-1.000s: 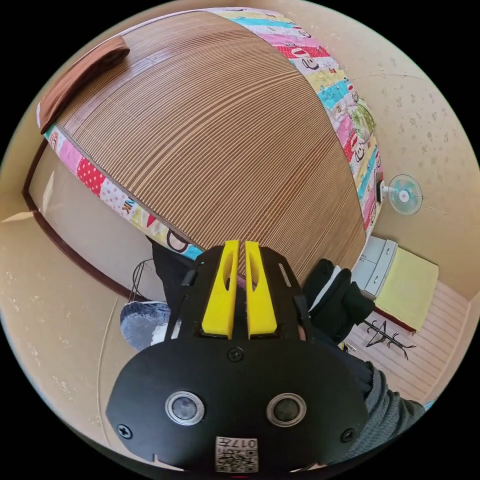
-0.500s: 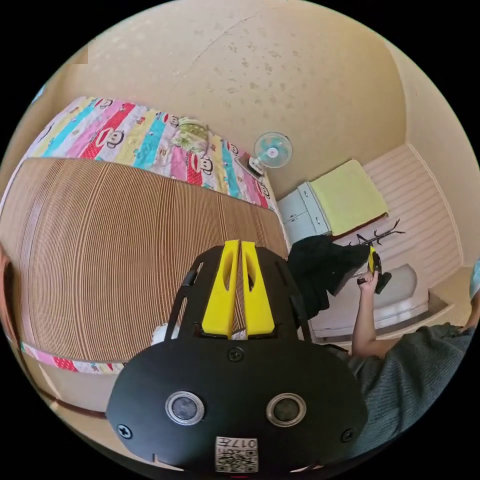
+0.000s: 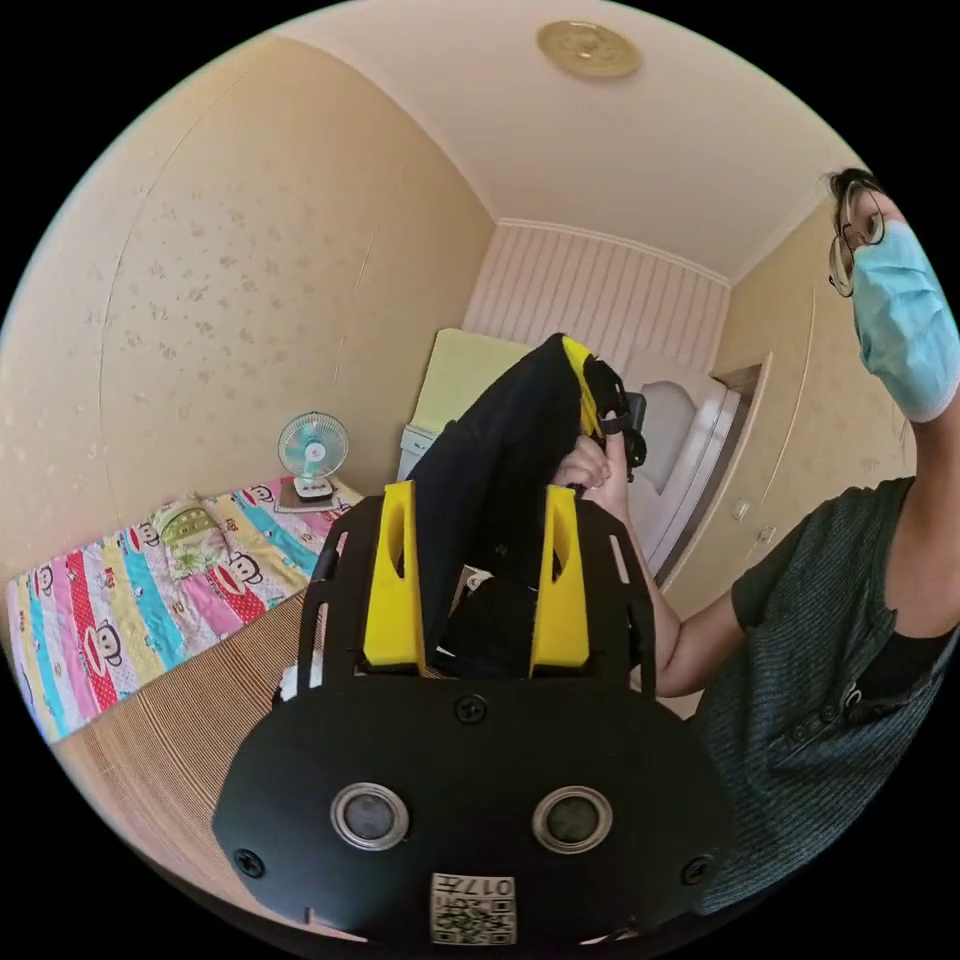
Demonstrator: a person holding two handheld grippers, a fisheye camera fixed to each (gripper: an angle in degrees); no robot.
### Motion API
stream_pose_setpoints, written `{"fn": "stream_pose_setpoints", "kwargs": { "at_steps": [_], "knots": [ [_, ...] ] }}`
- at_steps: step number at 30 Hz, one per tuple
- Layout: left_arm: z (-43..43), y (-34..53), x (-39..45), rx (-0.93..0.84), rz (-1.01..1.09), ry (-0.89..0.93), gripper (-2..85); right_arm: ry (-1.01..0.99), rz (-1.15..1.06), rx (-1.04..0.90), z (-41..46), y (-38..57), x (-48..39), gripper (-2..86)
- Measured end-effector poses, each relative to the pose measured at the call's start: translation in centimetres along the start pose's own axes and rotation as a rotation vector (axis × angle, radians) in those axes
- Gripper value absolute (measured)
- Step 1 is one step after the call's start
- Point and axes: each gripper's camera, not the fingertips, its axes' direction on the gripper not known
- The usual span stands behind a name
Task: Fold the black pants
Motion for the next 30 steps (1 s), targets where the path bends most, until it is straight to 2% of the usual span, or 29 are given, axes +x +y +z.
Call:
{"fn": "stream_pose_setpoints", "kwargs": {
  "at_steps": [3,4,7,10,14,15,19,23,26,28,30],
  "knots": [
    [-2.2,-0.7,3.5,-0.016,0.115,-0.07,16.4,-0.054,0.005,-0.046,5.8,1.8,-3.7,1.6],
    [-2.6,-0.6,4.6,-0.05,0.133,-0.155,14.4,-0.046,0.01,-0.043,7.3,2.5,-4.8,1.6],
    [-6.5,0.9,6.4,0.053,0.15,-0.289,5.4,-0.049,-0.029,-0.07,9.1,3.7,-7.2,1.5],
    [-10.9,1.2,6.0,0.135,0.117,-0.183,3.4,0.002,-0.052,-0.113,9.8,5.1,-9.7,1.2],
    [-14.5,0.3,5.2,0.135,0.023,-0.172,2.6,0.071,-0.075,-0.011,6.5,7.8,-12.6,0.8],
    [-15.1,0.2,5.1,0.143,0.021,-0.153,2.6,0.153,-0.068,-0.005,5.2,9.0,-13.3,0.8],
    [-19.8,-0.7,5.5,0.212,0.005,-0.083,2.4,0.507,0.005,-0.132,2.2,15.2,-14.1,1.7],
    [-24.1,-1.8,6.8,0.29,0.001,-0.064,2.3,0.604,0.058,-0.295,3.0,22.4,-13.2,6.2],
    [-26.5,-2.6,8.2,0.326,0.033,-0.026,2.2,0.503,0.203,-0.39,5.7,26.5,-9.7,15.2],
    [-27.7,-3.1,9.0,0.356,0.032,-0.002,2.3,0.337,0.239,-0.352,8.3,26.6,-7.4,19.5],
    [-28.8,-3.5,10.0,0.386,0.035,-0.001,2.5,0.281,0.197,-0.276,9.6,24.7,-6.9,19.5]
  ]
}}
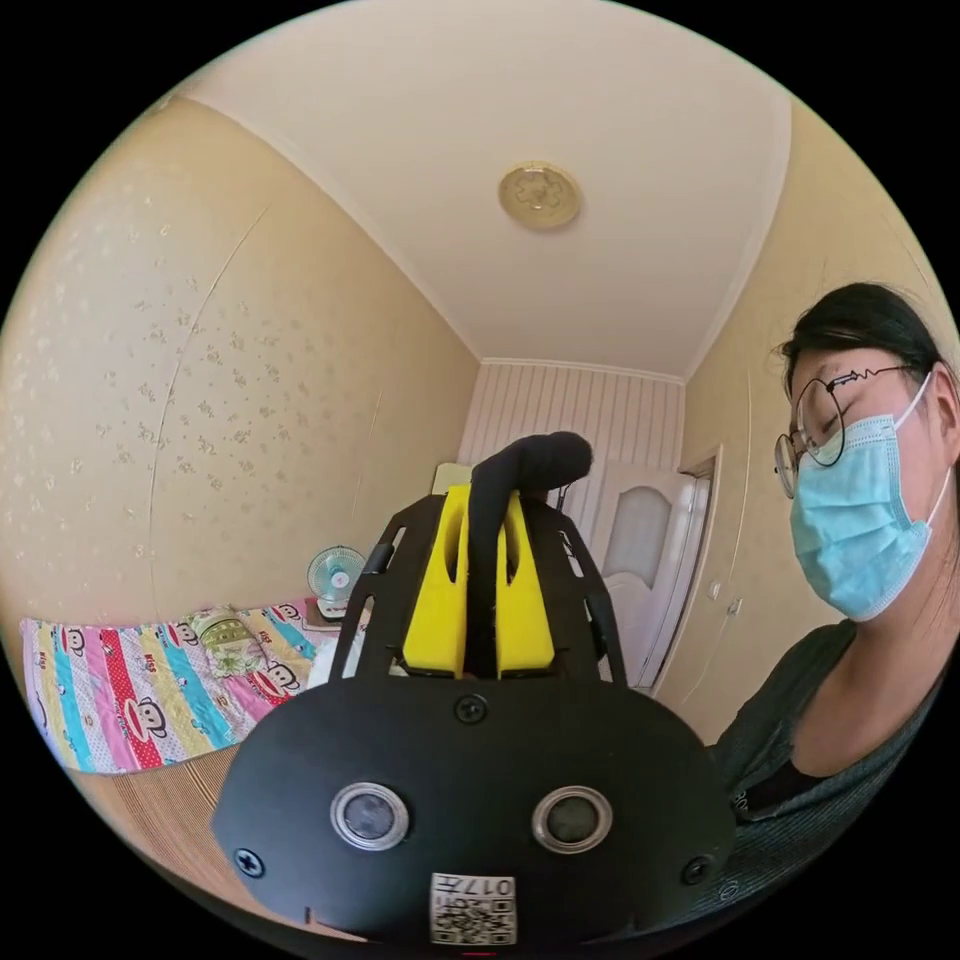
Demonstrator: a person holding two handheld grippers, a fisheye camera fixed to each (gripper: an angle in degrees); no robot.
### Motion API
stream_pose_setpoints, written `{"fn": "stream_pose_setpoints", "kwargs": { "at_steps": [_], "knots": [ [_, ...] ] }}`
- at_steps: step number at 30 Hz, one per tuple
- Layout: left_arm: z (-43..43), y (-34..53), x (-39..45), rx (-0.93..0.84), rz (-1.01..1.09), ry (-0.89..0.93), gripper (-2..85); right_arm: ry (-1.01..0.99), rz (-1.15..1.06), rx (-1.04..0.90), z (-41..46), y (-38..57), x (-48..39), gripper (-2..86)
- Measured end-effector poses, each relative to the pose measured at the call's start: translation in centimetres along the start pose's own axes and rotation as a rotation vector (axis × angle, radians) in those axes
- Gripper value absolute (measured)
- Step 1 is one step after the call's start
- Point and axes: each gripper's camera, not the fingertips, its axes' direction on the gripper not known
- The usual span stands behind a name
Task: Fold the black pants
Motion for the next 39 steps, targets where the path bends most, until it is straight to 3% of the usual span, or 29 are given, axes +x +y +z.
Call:
{"fn": "stream_pose_setpoints", "kwargs": {
  "at_steps": [2,4,9,15,19,23,26,30,34,39],
  "knots": [
    [-1.2,-1.2,1.2,0.029,0.025,-0.02,3.0,-0.047,-0.1,0.106,-0.8,-2.8,-1.3,17.2],
    [-2.4,-2.2,1.7,0.054,0.038,-0.036,3.2,-0.023,-0.205,0.211,-3.2,-6.6,-2.9,6.6],
    [-7.5,-5.0,1.2,0.158,0.062,-0.112,4.2,-0.097,-0.369,0.327,-9.0,-13.8,-4.2,4.3],
    [-11.8,-6.9,-2.4,0.222,-0.032,-0.047,4.5,-0.063,-0.541,0.287,-11.4,-20.0,-7.7,3.3],
    [-13.2,-6.9,-1.5,0.273,0.007,-0.109,4.3,-0.059,-0.545,0.254,-12.5,-20.4,-6.9,2.9],
    [-11.9,-6.7,-3.2,0.201,-0.011,-0.238,4.4,-0.02,-0.476,0.2,-12.3,-19.6,-3.1,2.8],
    [-9.4,-5.5,-8.4,0.168,-0.135,-0.253,4.4,0.087,-0.364,0.145,-10.3,-19.1,2.5,2.9],
    [-4.6,-4.6,-19.0,0.126,-0.317,-0.302,4.3,0.217,-0.153,-0.003,-2.4,-23.4,16.3,3.6],
    [5.3,-8.7,-36.4,-0.062,-0.417,-0.477,5.2,0.257,0.103,-0.068,8.2,-31.6,34.8,6.3],
    [8.1,-7.9,-49.9,-0.174,-0.586,-0.778,7.1,0.398,0.297,-0.248,13.4,-28.4,46.8,8.1]
  ]
}}
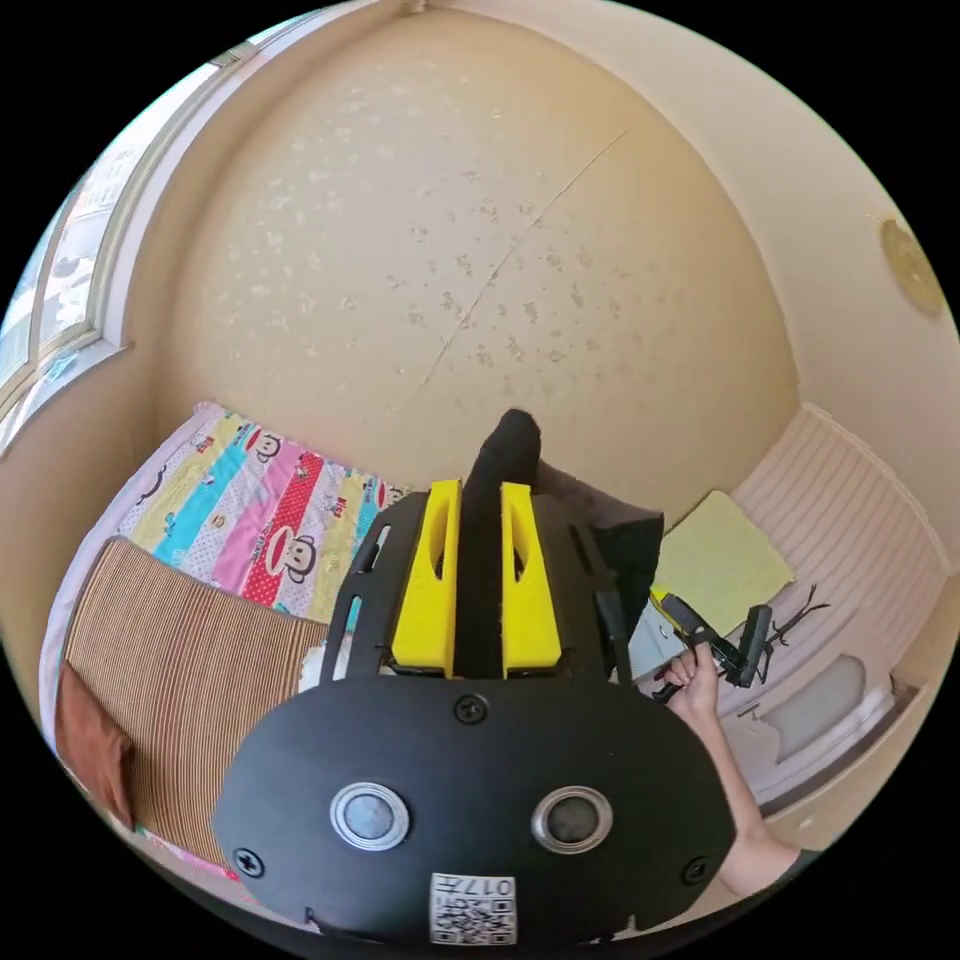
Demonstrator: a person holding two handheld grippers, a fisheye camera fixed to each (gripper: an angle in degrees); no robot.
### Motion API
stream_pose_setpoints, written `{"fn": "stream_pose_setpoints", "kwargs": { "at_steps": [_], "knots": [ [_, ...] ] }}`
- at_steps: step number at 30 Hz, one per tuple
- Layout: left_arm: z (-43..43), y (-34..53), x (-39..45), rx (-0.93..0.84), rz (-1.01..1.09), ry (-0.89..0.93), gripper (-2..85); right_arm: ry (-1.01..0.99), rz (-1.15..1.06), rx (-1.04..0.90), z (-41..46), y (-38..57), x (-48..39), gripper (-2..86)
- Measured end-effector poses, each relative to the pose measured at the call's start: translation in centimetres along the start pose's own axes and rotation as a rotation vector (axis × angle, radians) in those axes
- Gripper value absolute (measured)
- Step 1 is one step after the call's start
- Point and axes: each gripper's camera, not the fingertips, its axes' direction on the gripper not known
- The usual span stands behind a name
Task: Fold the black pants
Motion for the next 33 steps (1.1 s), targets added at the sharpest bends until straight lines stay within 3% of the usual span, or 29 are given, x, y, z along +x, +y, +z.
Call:
{"fn": "stream_pose_setpoints", "kwargs": {
  "at_steps": [6,8,13,20,27,33],
  "knots": [
    [5.3,11.0,-11.8,-0.313,0.124,-0.168,7.7,-0.019,-0.057,-0.392,7.5,18.2,11.3,7.3],
    [7.5,18.1,-18.3,-0.543,0.074,-0.206,7.8,-0.058,0.052,-0.506,8.3,24.6,16.0,6.9],
    [9.1,30.3,-28.4,-0.833,-0.145,-0.246,8.3,-0.169,0.407,-0.661,5.4,37.5,26.5,6.1],
    [13.5,38.1,-34.6,-1.049,-0.224,-0.243,10.7,-0.138,0.538,-0.724,-0.4,39.9,32.0,5.7],
    [18.2,40.3,-37.4,-1.153,-0.267,-0.213,10.9,-0.134,0.64,-0.752,-4.2,39.8,37.3,4.1],
    [18.0,42.0,-36.7,-1.183,-0.243,-0.232,4.6,-0.121,0.628,-0.861,-4.8,39.5,41.9,4.8]
  ]
}}
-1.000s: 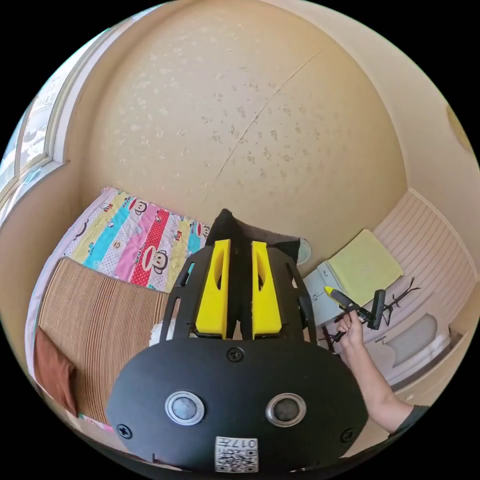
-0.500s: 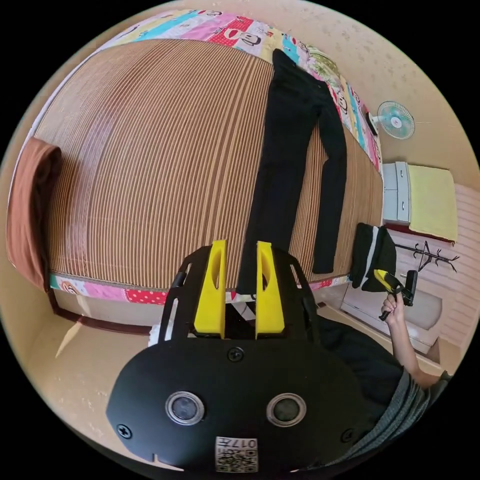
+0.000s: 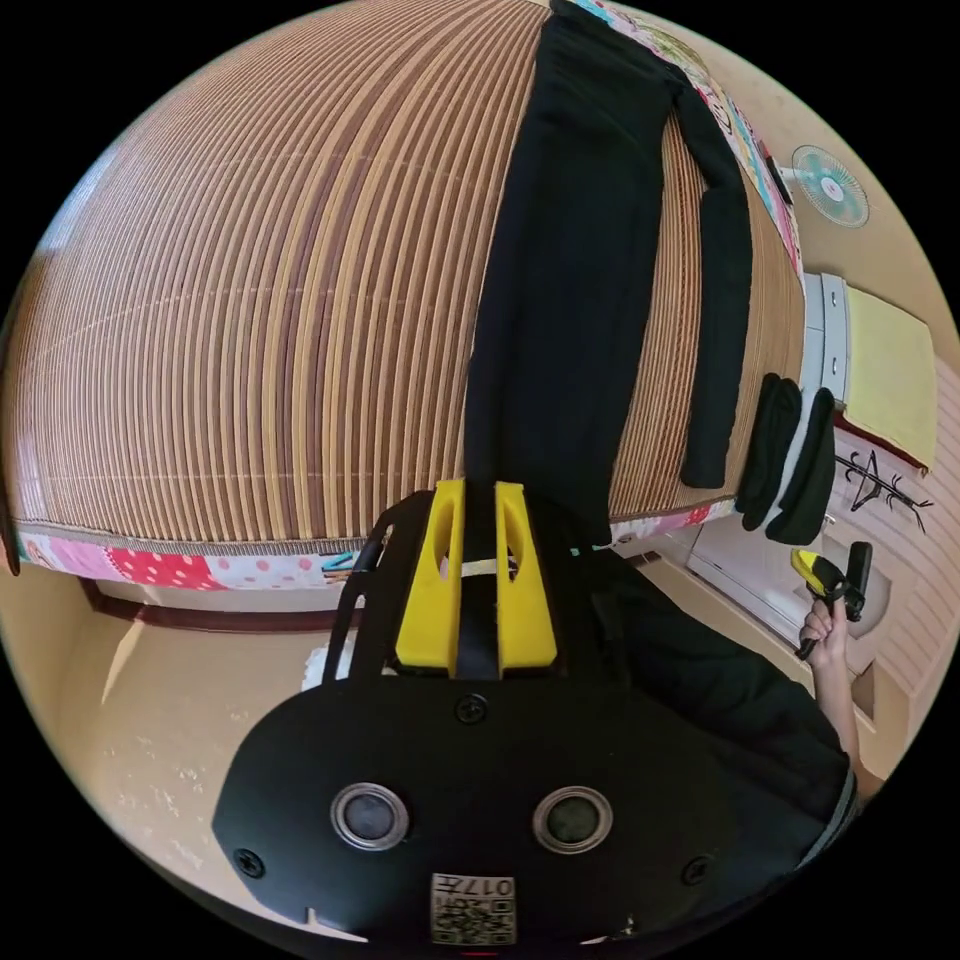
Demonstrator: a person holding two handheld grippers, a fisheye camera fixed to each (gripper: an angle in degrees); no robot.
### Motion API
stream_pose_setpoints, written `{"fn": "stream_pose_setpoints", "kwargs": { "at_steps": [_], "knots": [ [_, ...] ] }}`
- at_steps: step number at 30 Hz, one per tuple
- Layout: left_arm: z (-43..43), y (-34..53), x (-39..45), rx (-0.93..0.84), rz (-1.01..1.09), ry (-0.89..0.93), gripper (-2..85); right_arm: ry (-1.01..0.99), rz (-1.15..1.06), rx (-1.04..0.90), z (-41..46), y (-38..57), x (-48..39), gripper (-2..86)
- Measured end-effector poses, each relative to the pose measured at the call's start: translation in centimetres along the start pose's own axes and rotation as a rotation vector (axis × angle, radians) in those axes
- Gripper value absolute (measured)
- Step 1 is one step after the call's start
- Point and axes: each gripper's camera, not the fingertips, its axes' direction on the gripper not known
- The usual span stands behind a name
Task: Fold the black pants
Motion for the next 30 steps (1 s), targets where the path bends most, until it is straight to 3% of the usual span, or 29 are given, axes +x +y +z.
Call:
{"fn": "stream_pose_setpoints", "kwargs": {
  "at_steps": [4,5,9,13,17,21,25,28,30],
  "knots": [
    [-2.5,1.7,0.8,0.042,0.164,0.408,2.0,0.069,-0.06,-0.079,-0.4,-3.6,1.1,7.2],
    [-3.7,2.4,0.6,0.081,0.133,0.422,1.9,0.082,-0.065,-0.083,-0.4,-4.2,1.3,7.6],
    [-5.7,4.1,-1.0,0.15,-0.017,0.286,2.5,0.133,-0.039,-0.101,0.3,-9.2,3.6,10.8],
    [-4.0,5.5,-5.8,0.009,-0.375,0.306,2.1,0.227,-0.035,-0.114,0.7,-13.2,5.1,11.7],
    [-4.6,9.5,-8.8,0.133,-0.551,0.428,3.5,0.266,-0.026,-0.143,0.5,-15.0,6.6,11.2],
    [-5.1,10.6,-8.6,0.133,-0.537,0.39,4.1,0.279,-0.174,-0.158,-1.1,-13.6,7.0,5.7],
    [-5.0,9.5,-6.7,0.085,-0.448,0.344,4.1,0.051,-0.329,-0.251,-2.4,-8.8,8.1,1.4],
    [-4.9,7.7,-4.8,0.084,-0.36,0.354,4.0,0.142,-0.276,-0.315,-1.9,-4.8,11.0,1.2],
    [-4.7,6.4,-3.4,0.07,-0.31,0.326,4.2,0.097,-0.218,-0.301,-2.5,-3.8,12.7,1.5]
  ]
}}
